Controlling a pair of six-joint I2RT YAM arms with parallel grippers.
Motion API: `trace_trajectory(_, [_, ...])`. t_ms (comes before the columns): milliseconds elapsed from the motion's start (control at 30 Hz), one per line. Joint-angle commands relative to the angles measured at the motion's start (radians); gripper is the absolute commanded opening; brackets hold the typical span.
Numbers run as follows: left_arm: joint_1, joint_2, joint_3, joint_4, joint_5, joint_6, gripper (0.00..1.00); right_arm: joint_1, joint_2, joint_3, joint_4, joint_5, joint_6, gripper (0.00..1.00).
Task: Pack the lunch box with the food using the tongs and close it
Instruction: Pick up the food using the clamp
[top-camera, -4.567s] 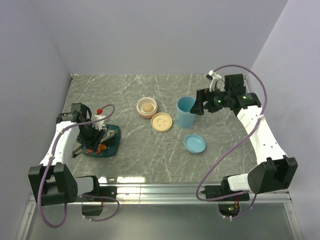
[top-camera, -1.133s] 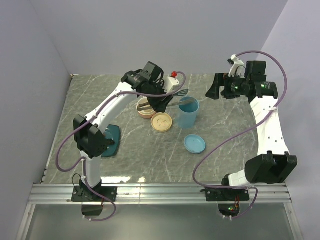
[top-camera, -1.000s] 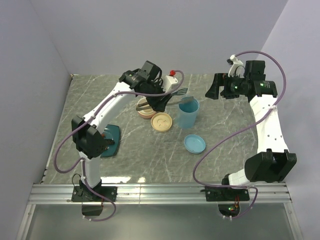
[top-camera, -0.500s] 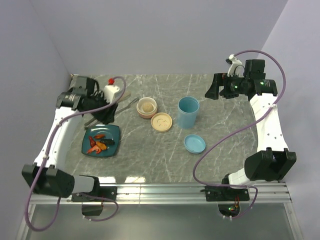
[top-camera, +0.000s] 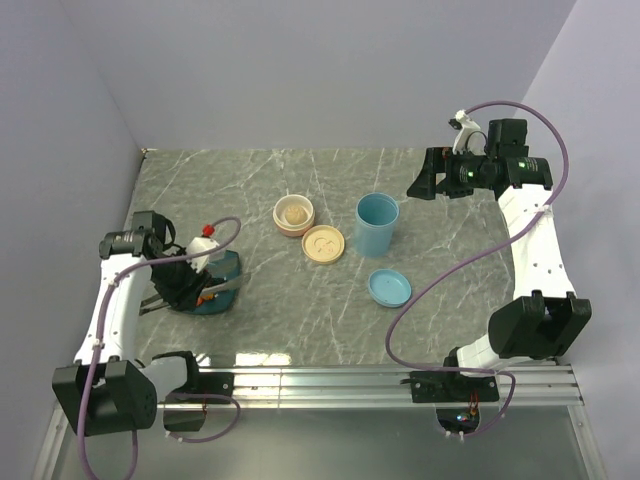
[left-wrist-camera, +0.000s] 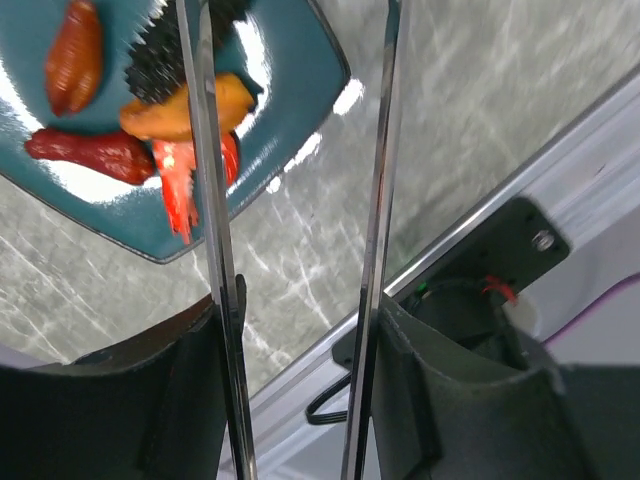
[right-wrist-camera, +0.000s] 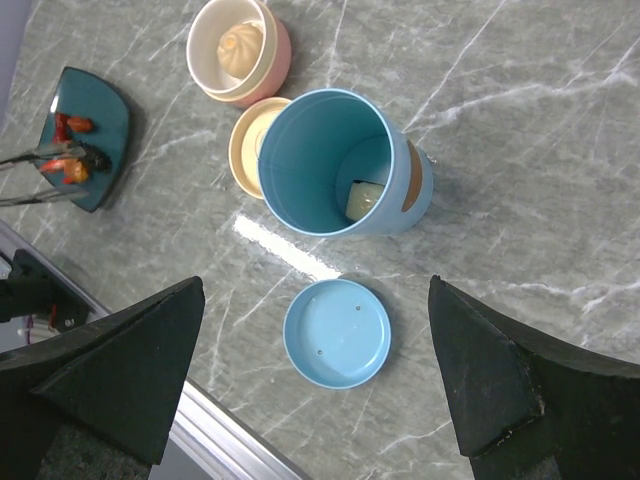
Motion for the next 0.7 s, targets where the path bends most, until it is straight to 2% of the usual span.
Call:
trace_trajectory(0, [0.009, -0.038, -0.036, -0.022, -0.045, 0.115, 0.54, -0.002, 0.001, 0.045, -0.004, -0.022, -0.009, 1.00])
trace_trajectory(433, [0.080, 0.060, 0.013, 0.014, -0.191, 0.296, 0.54, -0.002, -0.002, 0.029, -0.009, -0.014, -0.018, 1.00])
trace_trajectory(667, [0.097, 0.112, 0.033, 0.055, -0.223, 0.328, 0.54, -0.002, 0.010, 0.034, -0.008, -0.021, -0.014, 1.00])
